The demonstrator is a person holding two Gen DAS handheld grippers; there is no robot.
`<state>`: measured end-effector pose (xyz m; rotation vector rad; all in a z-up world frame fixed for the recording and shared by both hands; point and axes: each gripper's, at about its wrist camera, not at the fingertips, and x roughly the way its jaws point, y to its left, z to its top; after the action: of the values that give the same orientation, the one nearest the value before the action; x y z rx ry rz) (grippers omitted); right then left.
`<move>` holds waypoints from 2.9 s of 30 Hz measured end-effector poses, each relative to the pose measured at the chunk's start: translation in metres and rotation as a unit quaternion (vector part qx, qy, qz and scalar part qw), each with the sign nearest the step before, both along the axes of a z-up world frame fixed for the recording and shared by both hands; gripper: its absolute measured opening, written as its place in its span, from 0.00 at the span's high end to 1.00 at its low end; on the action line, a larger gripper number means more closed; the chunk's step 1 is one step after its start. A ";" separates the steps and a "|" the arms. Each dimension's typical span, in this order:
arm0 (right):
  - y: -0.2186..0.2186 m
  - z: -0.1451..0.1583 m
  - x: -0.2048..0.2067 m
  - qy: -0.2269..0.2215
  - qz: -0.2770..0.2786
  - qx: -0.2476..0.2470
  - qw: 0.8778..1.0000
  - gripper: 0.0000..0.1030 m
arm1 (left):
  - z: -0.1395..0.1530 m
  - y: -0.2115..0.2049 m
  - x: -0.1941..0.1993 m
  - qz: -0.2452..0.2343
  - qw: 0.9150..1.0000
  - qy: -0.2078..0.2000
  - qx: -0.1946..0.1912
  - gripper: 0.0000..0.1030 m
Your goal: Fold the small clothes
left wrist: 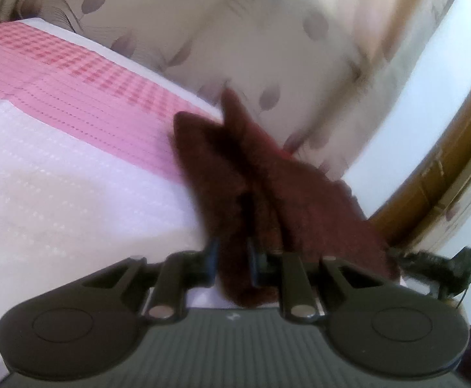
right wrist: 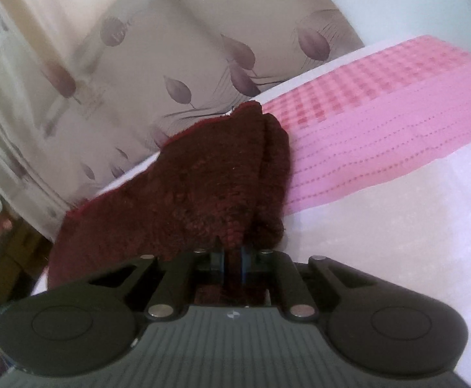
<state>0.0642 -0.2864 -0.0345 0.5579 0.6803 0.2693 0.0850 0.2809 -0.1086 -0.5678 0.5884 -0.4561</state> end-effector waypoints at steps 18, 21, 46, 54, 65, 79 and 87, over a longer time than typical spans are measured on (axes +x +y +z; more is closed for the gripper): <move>0.318 0.094 0.169 -0.122 0.394 -0.182 0.893 0.43 | -0.013 -0.019 0.007 -0.021 0.998 -0.018 -0.058 0.38; 0.348 0.072 0.194 -0.085 0.418 -0.187 0.885 0.43 | -0.018 -0.016 0.010 -0.018 0.997 -0.013 -0.068 0.37; 0.289 0.097 0.188 -0.210 0.366 -0.007 0.907 0.92 | 0.029 -0.003 0.033 -0.059 0.993 -0.090 -0.043 0.37; 0.235 0.151 0.145 -0.304 0.375 0.061 0.874 0.92 | 0.022 -0.006 0.084 -0.138 0.987 -0.064 -0.047 0.37; 0.282 0.122 0.176 -0.210 0.379 -0.093 0.896 0.49 | 0.008 -0.014 0.072 -0.111 0.992 -0.045 -0.043 0.37; 0.330 0.106 0.174 -0.187 0.439 -0.136 0.868 0.90 | -0.003 -0.011 0.067 -0.092 0.994 -0.048 -0.024 0.33; 0.312 0.127 0.188 -0.247 0.416 -0.030 0.874 0.90 | -0.001 -0.012 0.054 -0.067 0.997 -0.044 -0.022 0.66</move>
<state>0.2524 0.0252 0.0923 0.0839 0.3863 1.1575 0.1389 0.2688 -0.1098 -0.5495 0.5357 -0.6183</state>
